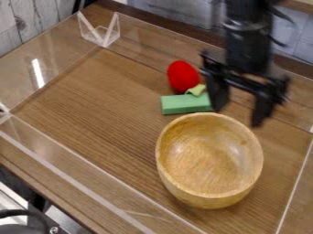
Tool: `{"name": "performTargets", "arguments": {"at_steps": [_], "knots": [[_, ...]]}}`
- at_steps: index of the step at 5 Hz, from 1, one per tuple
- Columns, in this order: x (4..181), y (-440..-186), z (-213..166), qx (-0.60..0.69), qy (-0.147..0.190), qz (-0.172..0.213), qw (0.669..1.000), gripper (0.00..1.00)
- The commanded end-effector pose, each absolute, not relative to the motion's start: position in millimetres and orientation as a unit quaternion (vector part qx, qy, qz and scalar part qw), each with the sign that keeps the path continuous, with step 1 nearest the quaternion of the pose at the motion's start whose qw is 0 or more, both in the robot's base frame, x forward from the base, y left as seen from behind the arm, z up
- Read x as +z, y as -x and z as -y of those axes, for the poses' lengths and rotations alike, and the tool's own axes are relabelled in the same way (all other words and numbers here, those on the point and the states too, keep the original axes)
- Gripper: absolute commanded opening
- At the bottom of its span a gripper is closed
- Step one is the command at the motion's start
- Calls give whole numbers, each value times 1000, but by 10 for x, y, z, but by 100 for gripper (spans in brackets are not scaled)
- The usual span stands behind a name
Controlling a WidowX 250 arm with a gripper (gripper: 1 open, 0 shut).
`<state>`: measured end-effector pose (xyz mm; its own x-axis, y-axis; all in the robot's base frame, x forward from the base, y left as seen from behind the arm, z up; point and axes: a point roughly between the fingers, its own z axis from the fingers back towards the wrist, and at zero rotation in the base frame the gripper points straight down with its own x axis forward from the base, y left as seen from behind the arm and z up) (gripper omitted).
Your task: Move the red fruit to the left
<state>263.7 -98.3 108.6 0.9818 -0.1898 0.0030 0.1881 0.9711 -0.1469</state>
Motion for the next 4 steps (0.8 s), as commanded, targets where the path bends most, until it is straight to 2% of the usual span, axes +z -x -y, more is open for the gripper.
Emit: {"name": "performTargets", "arguments": {"at_steps": [1, 2, 4], "knots": [[1277, -2822, 743, -87, 74, 31, 993, 100], [1298, -2911, 603, -80, 76, 40, 993, 100], [1458, -2674, 808, -140, 78, 41, 986, 100]]}}
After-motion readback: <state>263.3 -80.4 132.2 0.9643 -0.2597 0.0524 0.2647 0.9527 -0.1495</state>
